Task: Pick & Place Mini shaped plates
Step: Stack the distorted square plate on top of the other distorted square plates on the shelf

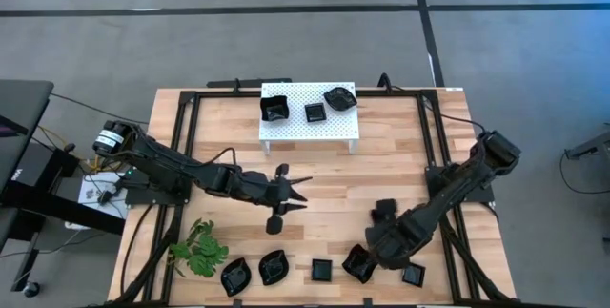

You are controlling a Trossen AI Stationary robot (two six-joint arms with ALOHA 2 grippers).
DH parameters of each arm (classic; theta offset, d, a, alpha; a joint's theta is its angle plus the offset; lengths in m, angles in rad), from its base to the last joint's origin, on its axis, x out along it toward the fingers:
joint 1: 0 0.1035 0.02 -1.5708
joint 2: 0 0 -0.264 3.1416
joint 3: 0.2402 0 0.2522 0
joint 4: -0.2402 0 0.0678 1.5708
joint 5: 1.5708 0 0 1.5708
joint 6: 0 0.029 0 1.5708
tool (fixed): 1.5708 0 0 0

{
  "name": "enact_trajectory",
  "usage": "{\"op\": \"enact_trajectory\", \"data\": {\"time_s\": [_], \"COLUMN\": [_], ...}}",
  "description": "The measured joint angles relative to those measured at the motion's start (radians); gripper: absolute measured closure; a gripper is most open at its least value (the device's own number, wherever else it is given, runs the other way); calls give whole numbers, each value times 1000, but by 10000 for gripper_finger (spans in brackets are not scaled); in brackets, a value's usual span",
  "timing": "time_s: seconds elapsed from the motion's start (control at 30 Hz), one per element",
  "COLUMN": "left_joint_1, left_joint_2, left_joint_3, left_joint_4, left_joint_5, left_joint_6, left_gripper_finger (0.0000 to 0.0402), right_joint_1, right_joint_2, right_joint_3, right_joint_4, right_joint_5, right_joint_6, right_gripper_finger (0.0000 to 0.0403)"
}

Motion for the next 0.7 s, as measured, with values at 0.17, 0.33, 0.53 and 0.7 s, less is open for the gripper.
{"op": "enact_trajectory", "data": {"time_s": [0.17,0.33,0.53,0.7], "left_joint_1": [-1,0,1,14], "left_joint_2": [0,1,45,109], "left_joint_3": [0,0,1,1], "left_joint_4": [56,67,82,98], "left_joint_5": [69,88,89,91], "left_joint_6": [204,255,253,253], "left_gripper_finger": [325,325,325,303], "right_joint_1": [-18,-90,-218,-303], "right_joint_2": [1,3,3,3], "right_joint_3": [33,33,33,33], "right_joint_4": [121,262,324,350], "right_joint_5": [156,175,171,165], "right_joint_6": [-577,-972,-1122,-1219], "right_gripper_finger": [401,401,401,401]}}
